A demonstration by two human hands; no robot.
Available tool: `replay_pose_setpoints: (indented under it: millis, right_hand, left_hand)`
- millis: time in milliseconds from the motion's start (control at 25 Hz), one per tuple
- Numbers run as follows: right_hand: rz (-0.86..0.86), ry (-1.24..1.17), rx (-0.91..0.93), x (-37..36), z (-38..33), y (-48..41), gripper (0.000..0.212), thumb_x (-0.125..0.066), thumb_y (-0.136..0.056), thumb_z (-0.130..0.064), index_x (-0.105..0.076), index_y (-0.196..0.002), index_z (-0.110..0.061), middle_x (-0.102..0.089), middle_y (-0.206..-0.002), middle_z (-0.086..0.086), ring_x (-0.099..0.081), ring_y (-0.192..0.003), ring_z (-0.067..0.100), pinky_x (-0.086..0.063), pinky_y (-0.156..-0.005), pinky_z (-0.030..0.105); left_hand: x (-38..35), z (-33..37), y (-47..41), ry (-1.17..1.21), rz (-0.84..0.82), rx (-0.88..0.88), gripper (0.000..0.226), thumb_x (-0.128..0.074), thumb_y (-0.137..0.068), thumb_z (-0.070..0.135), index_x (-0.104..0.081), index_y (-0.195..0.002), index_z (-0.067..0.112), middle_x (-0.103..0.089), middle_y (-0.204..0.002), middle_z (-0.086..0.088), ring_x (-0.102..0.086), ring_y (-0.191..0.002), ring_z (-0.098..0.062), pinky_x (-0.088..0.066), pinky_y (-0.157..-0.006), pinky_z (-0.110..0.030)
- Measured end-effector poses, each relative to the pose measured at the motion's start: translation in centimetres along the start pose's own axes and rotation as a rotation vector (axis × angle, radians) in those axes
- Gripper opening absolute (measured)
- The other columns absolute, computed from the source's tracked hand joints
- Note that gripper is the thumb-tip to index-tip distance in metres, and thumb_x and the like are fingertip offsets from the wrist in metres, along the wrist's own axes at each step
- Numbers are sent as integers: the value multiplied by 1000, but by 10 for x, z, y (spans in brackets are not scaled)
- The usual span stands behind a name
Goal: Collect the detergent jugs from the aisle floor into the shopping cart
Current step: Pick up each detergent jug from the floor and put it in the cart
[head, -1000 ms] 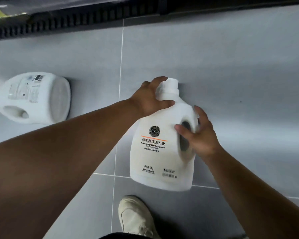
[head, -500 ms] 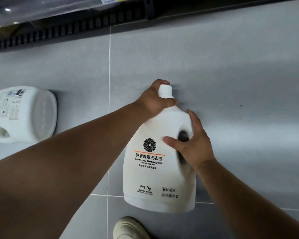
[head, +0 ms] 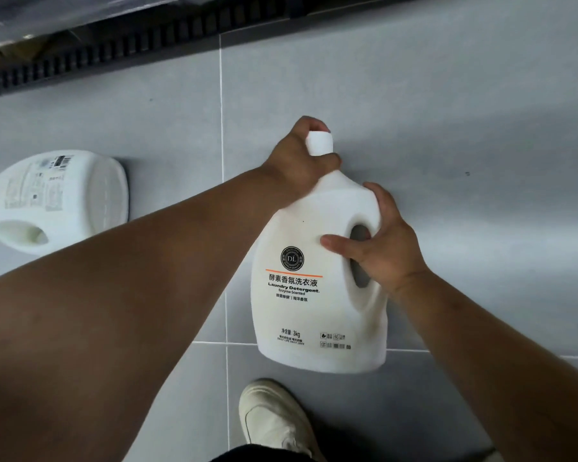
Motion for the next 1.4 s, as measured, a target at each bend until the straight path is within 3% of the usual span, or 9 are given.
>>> replay_pose_setpoints:
  millis: [80, 240, 400, 560, 760, 960, 1160, 1280, 1400]
  right_hand:
    - [42, 8, 31, 16, -18, 16, 96, -90, -48, -48, -40, -131, -47, -60, -105, -24, -57, -94, -3, -44, -80, 16]
    - [55, 96, 113, 65, -92, 70, 94, -88, -49, -54, -40, -130, -45, -53, -100, -34, -53, -88, -12, -36, -66, -4]
    - [53, 160, 171, 130, -190, 150, 101, -88, -48, -54, -36, -134, -47, -56, -108, -20, -54, -92, 5, -40, -72, 8]
    - [134, 210, 225, 211, -299, 251, 103, -87, -46, -55, -34, -134, -48, -58, -95, -22, -55, -79, 0, -38, -69, 2]
    - [292, 211, 280, 345, -449, 407, 106, -86, -45, -58, -34, -136, -48, -64, -108, -8, -60, -94, 15, -47, -85, 27]
    - [400, 230, 321, 469, -556, 524, 104, -86, -49, -57, -32, -138, -52, -60, -106, -12, -54, -97, 11, -42, -82, 25]
    - [553, 284, 413, 570, -607, 593, 103, -83, -50, -62, -31, -139, -50, -63, -117, -8, -56, -98, 13, -44, -84, 29]
    - [679, 287, 401, 633, -614, 621, 103, -82, -50, -62, -30, -139, -52, -61, -121, -6, -55, -103, 15, -45, -89, 32]
    - [777, 281, 359, 690, -615, 633, 102, -83, -50, -61, -30, -137, -54, -62, -119, -9, -57, -101, 15, -44, -84, 30]
  left_hand:
    - [11, 31, 18, 27, 18, -54, 31, -71, -81, 26, -48, -102, 30, -53, -84, 11, -52, -71, -8, -46, -58, -20]
    - [43, 109, 73, 104, 44, -103, 29, -70, -82, 24, -48, -100, 28, -51, -83, 10, -50, -69, -8, -44, -54, -16]
    - [92, 220, 152, 173, 109, -162, 26, -69, -83, 20, -47, -97, 25, -50, -79, 11, -47, -63, -4, -42, -52, -15]
    - [135, 361, 241, 282, 138, -289, 26, -68, -82, 14, -46, -87, 28, -50, -75, 9, -45, -57, -1, -41, -55, -19]
    - [181, 582, 372, 299, 150, -486, 23, -67, -84, 12, -48, -95, 17, -51, -76, 9, -47, -58, 0, -42, -58, -19]
    - [198, 750, 475, 347, 120, -619, 21, -65, -88, 10, -46, -95, 15, -50, -70, 8, -47, -50, 5, -40, -51, -14]
    - [176, 876, 528, 389, 85, -769, 21, -65, -86, 12, -46, -92, 20, -50, -76, 7, -47, -59, -1, -44, -58, -24]
    - [138, 939, 537, 415, -7, -836, 21, -65, -85, 14, -47, -92, 22, -52, -81, 5, -51, -66, -9, -47, -61, -28]
    - [99, 996, 537, 427, -84, -905, 22, -66, -84, 18, -47, -90, 28, -54, -85, 5, -53, -71, -12, -49, -68, -33]
Point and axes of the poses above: each hand's wrist, its own y-axis away from the middle knuckle, its own x-axis out of the back of the hand, z = x × y, the point moved 6 cm from there along -y, towards the middle knuckle
